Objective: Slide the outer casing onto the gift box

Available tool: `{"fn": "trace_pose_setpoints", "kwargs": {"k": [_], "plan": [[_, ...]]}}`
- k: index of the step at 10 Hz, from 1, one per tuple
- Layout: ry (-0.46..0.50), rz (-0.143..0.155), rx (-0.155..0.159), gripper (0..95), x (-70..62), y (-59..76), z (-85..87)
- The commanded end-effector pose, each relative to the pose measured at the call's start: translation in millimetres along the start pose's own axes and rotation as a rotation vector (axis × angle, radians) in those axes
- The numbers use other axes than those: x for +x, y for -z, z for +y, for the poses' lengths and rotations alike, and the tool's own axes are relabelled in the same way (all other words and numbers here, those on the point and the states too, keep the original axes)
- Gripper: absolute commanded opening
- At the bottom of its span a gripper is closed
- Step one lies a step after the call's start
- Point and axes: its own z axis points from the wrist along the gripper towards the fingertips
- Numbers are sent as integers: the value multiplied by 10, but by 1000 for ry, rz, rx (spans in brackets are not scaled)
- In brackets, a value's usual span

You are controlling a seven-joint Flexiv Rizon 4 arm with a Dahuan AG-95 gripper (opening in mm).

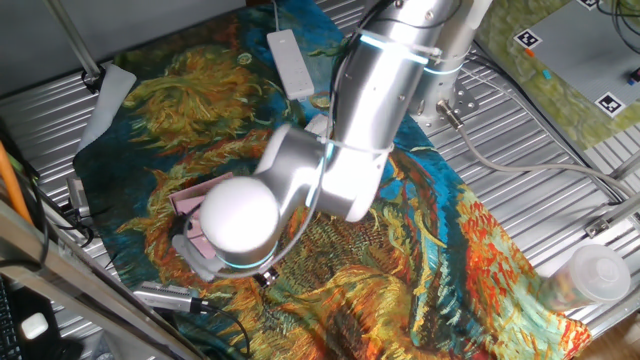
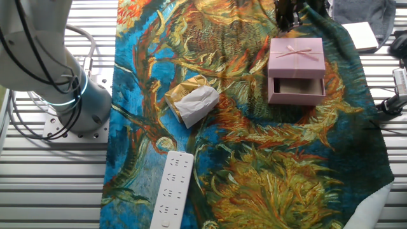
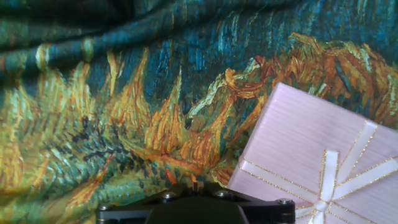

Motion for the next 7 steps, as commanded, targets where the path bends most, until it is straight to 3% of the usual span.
{"fn": "trace_pose_setpoints", "kwargs": {"k": [1,7], "plan": [[28,1,1,0,44,-6,-63],[76,15,-9,0,109,62,-247]]}}
